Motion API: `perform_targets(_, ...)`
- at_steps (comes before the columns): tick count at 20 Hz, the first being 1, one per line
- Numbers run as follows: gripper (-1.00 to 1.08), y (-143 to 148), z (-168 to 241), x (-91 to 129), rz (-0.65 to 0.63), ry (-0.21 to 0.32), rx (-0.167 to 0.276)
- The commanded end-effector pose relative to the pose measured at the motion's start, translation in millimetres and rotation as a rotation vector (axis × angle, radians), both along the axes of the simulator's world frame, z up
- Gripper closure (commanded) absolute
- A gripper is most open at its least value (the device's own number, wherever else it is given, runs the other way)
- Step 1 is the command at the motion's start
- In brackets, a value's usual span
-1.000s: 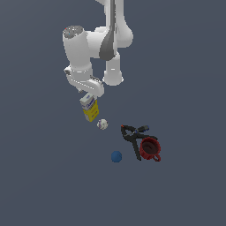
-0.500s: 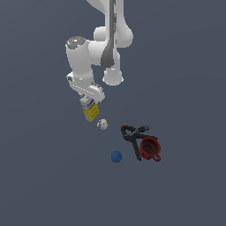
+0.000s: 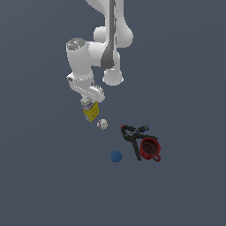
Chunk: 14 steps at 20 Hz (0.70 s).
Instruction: Pick up a designated object from a clutter of objects.
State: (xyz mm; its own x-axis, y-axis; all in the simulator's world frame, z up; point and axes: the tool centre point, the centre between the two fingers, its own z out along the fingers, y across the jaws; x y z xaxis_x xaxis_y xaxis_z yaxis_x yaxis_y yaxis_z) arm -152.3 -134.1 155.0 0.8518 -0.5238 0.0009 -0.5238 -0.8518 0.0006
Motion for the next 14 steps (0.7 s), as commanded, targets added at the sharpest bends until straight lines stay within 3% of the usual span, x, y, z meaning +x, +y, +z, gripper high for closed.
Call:
perform_targets(1,1.08,0,-1,0,0.0,0.001,0.0)
perform_targets(14,1.08,-3,20,3,-0.001,0.0,-0.001)
